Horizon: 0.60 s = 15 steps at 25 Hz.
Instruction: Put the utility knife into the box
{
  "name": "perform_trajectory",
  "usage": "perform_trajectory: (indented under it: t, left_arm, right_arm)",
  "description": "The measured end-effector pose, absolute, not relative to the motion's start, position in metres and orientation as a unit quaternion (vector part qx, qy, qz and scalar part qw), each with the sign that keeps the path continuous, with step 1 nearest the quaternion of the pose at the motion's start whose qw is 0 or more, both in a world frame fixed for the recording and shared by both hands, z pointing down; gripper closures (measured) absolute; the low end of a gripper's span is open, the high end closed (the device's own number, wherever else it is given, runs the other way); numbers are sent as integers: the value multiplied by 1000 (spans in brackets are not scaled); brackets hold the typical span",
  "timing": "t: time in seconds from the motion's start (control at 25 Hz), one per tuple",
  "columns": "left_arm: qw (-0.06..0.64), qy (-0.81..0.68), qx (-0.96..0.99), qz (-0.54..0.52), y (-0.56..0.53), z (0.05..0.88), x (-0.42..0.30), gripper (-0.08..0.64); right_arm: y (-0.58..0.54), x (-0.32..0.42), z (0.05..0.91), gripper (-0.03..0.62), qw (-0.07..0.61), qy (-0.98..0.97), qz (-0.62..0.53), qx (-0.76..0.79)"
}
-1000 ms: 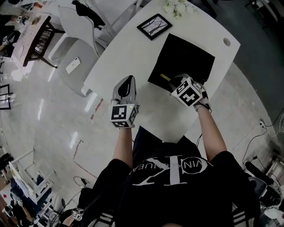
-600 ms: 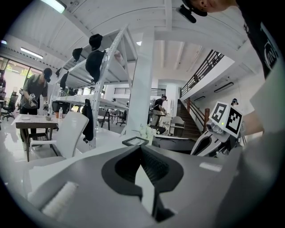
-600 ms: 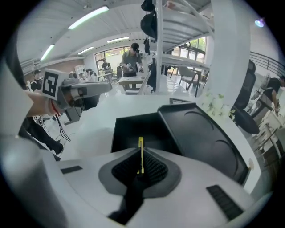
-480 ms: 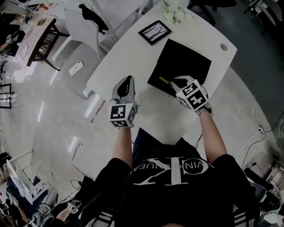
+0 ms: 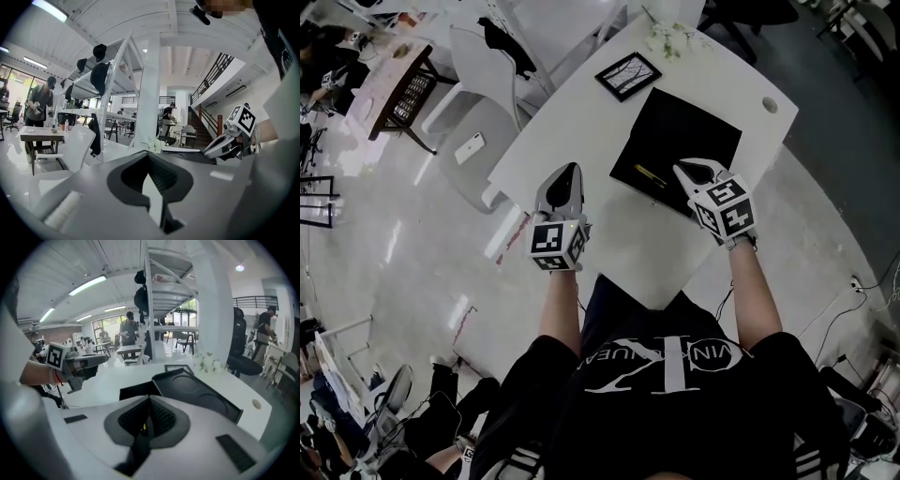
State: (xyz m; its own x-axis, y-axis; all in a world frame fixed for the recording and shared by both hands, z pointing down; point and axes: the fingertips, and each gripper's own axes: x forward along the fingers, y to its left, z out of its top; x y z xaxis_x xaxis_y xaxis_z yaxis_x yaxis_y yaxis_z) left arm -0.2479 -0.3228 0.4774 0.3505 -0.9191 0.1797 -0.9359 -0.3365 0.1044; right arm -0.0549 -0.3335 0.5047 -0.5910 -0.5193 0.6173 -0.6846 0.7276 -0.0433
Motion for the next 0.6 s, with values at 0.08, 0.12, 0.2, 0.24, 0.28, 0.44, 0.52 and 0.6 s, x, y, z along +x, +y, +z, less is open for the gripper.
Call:
perform_trajectory:
  t: [0.08,0.12,0.2,0.24,0.28,0.44,0.52,0.6]
  left_arm:
    - [91,-568,817,41,-320,473,-246,555]
    - [90,-568,817,40,-318,470,-245,555]
    - [87,-569,817,37,-316,464,-244,555]
    - [85,-569,817,36,-315,462,-244,555]
    - [83,-570,817,35,-314,459,-243,555]
    - [75,-573,816,29,-308,447,-242,555]
    - [71,-573,816,26,-305,440,-242,555]
    - [69,-573,816,22,-301,435,-240,555]
  right_arm:
    - [-334,-49,496,577,276,-884,138,353]
    - [-333,-47,491,577,265,-885,136,357]
    - [-333,-42,482,577,247,-888,131,364]
    - [-333,-40,478,577,240,-889,128,367]
    - [-333,-38,474,577,234,-890,125,371]
    - [-329,-33,457,577,209,-894,115,380]
    - [-327,-30,448,577,196,-896,107,383]
    - [-324,-27,439,577,183,-898,100,387]
